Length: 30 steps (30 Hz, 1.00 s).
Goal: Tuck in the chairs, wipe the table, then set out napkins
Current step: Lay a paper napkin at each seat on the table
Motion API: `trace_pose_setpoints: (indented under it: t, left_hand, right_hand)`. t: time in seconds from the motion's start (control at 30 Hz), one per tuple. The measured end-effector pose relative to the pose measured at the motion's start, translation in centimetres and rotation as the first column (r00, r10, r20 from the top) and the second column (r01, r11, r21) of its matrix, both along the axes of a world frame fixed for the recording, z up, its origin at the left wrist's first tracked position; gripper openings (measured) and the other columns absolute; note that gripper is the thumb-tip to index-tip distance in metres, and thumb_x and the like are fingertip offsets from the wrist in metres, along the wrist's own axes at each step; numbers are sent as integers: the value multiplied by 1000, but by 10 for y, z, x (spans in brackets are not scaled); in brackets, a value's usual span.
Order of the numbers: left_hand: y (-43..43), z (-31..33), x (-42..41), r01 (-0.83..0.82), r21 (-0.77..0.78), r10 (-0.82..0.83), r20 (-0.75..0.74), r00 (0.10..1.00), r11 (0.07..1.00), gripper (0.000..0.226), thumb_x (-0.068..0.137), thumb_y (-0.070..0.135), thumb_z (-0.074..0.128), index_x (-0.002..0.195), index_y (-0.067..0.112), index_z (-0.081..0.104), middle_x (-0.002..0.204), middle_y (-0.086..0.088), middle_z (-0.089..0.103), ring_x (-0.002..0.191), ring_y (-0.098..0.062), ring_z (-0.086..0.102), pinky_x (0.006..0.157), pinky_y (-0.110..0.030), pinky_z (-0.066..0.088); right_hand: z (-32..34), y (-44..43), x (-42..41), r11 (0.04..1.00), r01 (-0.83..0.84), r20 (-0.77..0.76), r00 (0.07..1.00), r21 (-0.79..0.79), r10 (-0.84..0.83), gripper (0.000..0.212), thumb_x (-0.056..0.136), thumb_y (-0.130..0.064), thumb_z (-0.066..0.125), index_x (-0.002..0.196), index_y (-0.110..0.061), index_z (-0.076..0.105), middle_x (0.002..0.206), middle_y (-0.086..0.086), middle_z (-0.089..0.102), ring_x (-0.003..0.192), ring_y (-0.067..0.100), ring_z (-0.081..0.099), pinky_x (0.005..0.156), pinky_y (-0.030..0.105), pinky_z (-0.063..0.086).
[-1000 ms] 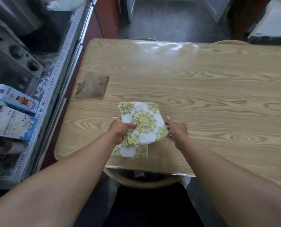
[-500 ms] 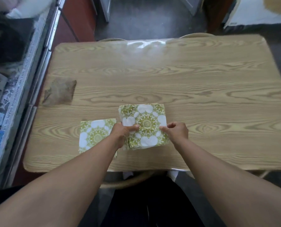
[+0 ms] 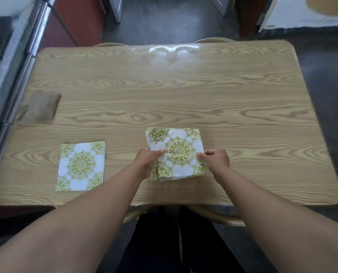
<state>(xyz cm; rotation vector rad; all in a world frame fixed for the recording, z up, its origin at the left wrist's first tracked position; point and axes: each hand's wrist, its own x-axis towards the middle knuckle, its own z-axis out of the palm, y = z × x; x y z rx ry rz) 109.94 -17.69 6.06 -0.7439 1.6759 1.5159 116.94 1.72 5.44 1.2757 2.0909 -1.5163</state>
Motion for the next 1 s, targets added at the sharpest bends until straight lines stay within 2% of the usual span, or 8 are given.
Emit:
trace_pose_setpoints:
  t: [0.1,0.27,0.47,0.63,0.7,0.83,0.93,1.0]
  left_hand:
    - [11,-1,8,9,2,-10,16,1000,1000,33,92,8,61,123,-1,55,116,-17,67,108,-33,64,99,-46,49]
    - [21,-1,19,84,1,-84,18,996,996,32,88,5,65,120,-1,59,115,-15,68,109,-32,64,101,-47,48]
    - [33,-8,32,99,65,-103,60,993,993,15,87,1,66,101,5,64,91,-9,73,78,-24,72,58,-33,59]
    - [36,-21,46,107,6,-107,61,992,994,21,88,5,66,109,4,63,99,-12,71,90,-30,70,76,-44,58]
    - [37,-23,48,91,0,-91,58,994,996,20,88,6,66,108,6,62,98,-11,71,84,-28,70,66,-41,58]
    - [40,-25,56,61,13,-62,57,996,998,22,86,5,68,106,9,61,89,-6,71,74,-23,69,48,-32,55]
    - [43,-26,63,80,35,-81,48,996,996,30,80,-2,72,107,7,62,89,-7,72,72,-22,70,44,-30,55]
    - [45,-27,66,69,6,-69,11,998,998,29,80,-4,71,106,6,63,91,-8,71,71,-21,69,47,-29,55]
  right_hand:
    - [0,14,7,999,46,-1,999,-8,-46,11,81,-28,76,83,-17,73,71,-11,65,72,10,64,73,28,50]
    - [-4,23,23,992,114,-24,993,58,-113,9,84,-28,72,79,-20,72,77,-4,69,82,20,64,80,32,52]
    - [-9,25,51,954,234,6,971,186,-240,15,86,-28,66,81,-15,68,91,10,73,89,30,67,83,40,54]
    - [-15,26,70,926,330,-32,944,184,-330,13,85,-25,70,78,-18,60,92,5,70,81,21,62,75,31,48]
    - [-15,29,74,910,363,-57,932,199,-359,10,86,-24,69,85,-16,63,94,6,69,83,21,61,74,31,48]
    - [-15,34,82,912,404,-10,914,75,-405,16,81,-19,76,90,-14,63,92,6,69,79,20,62,73,29,48]
    - [-15,36,86,938,344,59,938,-42,-342,19,77,-10,80,78,-16,62,83,3,67,77,20,65,71,29,50]
    - [-17,40,86,947,321,53,946,7,-321,22,78,-10,78,69,-20,60,81,2,67,75,20,64,65,27,48]
